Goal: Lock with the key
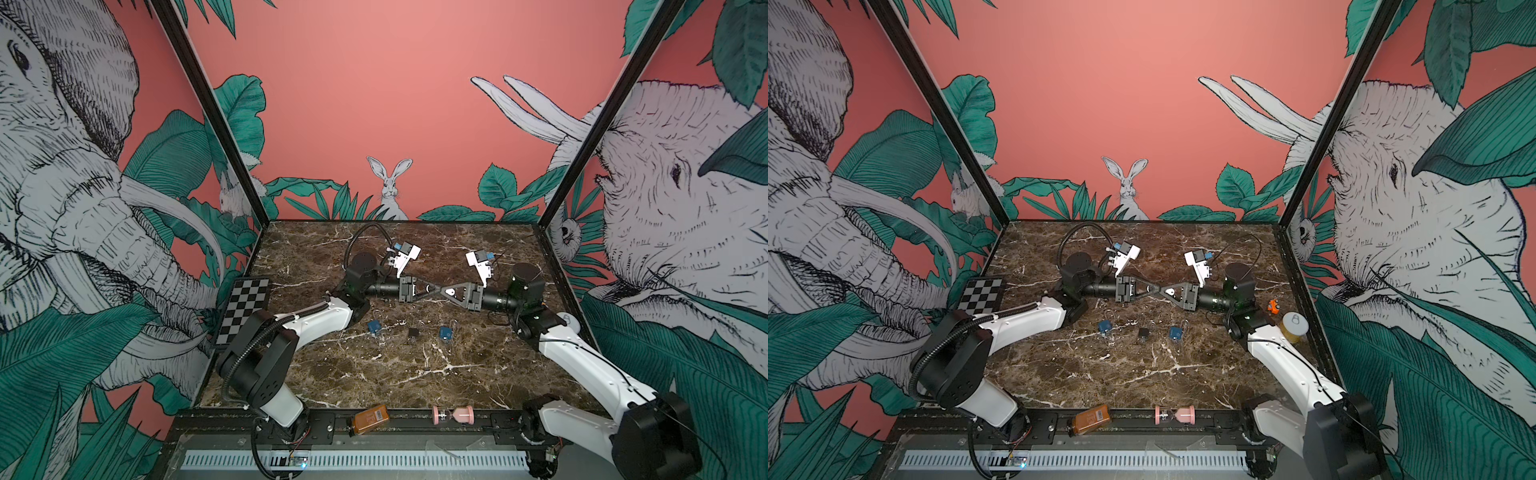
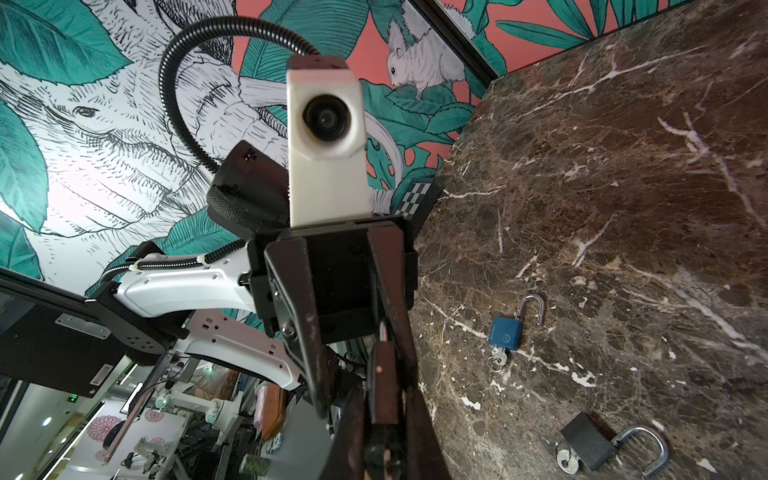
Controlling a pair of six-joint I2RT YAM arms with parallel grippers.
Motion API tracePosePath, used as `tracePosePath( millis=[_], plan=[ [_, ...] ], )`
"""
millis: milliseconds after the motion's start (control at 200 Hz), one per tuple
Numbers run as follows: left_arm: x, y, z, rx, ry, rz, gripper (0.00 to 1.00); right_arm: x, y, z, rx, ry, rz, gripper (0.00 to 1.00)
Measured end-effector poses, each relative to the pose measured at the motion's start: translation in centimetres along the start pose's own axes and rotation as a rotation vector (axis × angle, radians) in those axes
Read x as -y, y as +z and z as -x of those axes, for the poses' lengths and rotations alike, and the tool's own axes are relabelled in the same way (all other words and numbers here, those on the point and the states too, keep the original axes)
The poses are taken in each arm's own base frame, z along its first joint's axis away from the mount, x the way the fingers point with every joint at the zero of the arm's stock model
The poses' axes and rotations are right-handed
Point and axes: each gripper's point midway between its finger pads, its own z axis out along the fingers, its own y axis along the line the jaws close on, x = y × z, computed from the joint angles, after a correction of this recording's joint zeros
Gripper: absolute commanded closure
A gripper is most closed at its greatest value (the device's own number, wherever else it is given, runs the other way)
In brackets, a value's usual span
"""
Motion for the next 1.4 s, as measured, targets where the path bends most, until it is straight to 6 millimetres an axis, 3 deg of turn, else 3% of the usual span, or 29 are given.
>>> tracePosePath(
  millis=[355,1400],
  plan=[
    [0.05,0.02,0.07,0.003,-0.002,-0.001,0.78,-0.18,-0.26,0.21,0.011,-0.008,-0.003,1.00],
    [0.06,0.43,-0.49,-0.019,-0.048,-0.050,0.77,-0.06,-0.74,-0.05,0.002,-0.047,-0.021,1.00]
  ],
)
